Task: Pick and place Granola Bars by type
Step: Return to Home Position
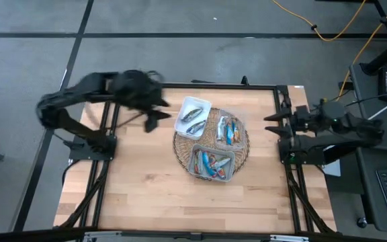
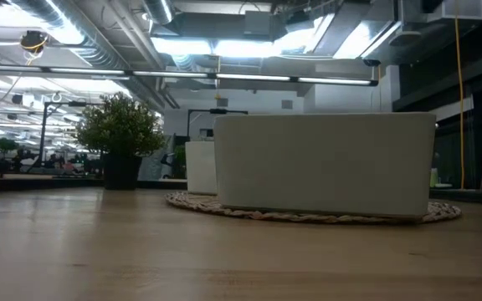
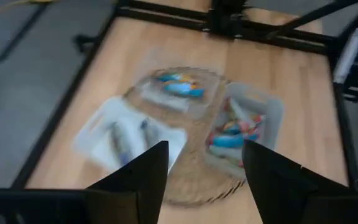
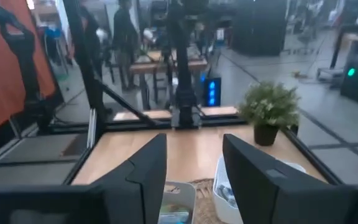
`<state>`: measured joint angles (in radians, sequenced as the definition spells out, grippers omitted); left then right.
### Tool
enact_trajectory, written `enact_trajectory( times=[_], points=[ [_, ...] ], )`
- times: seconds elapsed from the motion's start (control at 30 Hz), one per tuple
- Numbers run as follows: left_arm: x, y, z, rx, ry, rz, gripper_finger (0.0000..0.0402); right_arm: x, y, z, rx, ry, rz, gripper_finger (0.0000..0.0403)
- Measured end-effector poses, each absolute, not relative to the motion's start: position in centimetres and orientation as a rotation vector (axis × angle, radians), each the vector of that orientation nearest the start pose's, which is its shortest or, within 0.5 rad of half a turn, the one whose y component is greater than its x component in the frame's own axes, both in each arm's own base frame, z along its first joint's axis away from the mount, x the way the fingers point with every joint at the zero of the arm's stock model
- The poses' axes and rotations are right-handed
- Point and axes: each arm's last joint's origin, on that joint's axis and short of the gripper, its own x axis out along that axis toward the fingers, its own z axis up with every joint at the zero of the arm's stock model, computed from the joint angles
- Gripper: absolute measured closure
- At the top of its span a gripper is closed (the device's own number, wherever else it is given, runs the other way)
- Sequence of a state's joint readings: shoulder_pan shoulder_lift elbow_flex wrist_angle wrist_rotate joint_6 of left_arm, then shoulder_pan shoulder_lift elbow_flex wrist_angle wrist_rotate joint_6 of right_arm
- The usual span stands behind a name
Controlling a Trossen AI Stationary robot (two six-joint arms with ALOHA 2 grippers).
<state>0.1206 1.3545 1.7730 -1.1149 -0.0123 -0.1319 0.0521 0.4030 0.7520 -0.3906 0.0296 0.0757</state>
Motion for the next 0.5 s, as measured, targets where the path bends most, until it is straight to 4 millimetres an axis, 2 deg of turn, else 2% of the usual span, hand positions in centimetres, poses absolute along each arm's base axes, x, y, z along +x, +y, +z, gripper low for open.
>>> enact_trajectory(
  times=[0.07,0.13,0.2,0.3,0.4,0.5],
  points=[
    [20.8,1.8,46.0,-0.158,0.703,0.217,0.0204,7.5,0.3,33.3,0.073,0.025,-0.001,0.0243],
    [17.8,0.7,45.3,-0.14,0.782,0.266,0.0204,7.0,0.2,32.5,0.066,0.024,-0.03,0.0243],
    [15.3,-0.1,44.3,-0.131,0.769,0.372,0.0204,6.7,0.2,32.2,0.048,0.01,-0.037,0.0243],
    [11.4,-0.2,42.5,-0.128,0.599,0.468,0.0204,6.4,0.1,31.7,0.013,0.008,-0.05,0.0243],
    [7.6,0.0,39.8,-0.228,0.411,0.396,0.0204,6.1,0.0,31.2,-0.005,0.008,-0.091,0.0243],
    [5.4,0.3,36.2,-0.344,0.264,0.316,0.0204,6.1,-0.1,30.8,0.003,0.023,-0.12,0.0243]
  ],
)
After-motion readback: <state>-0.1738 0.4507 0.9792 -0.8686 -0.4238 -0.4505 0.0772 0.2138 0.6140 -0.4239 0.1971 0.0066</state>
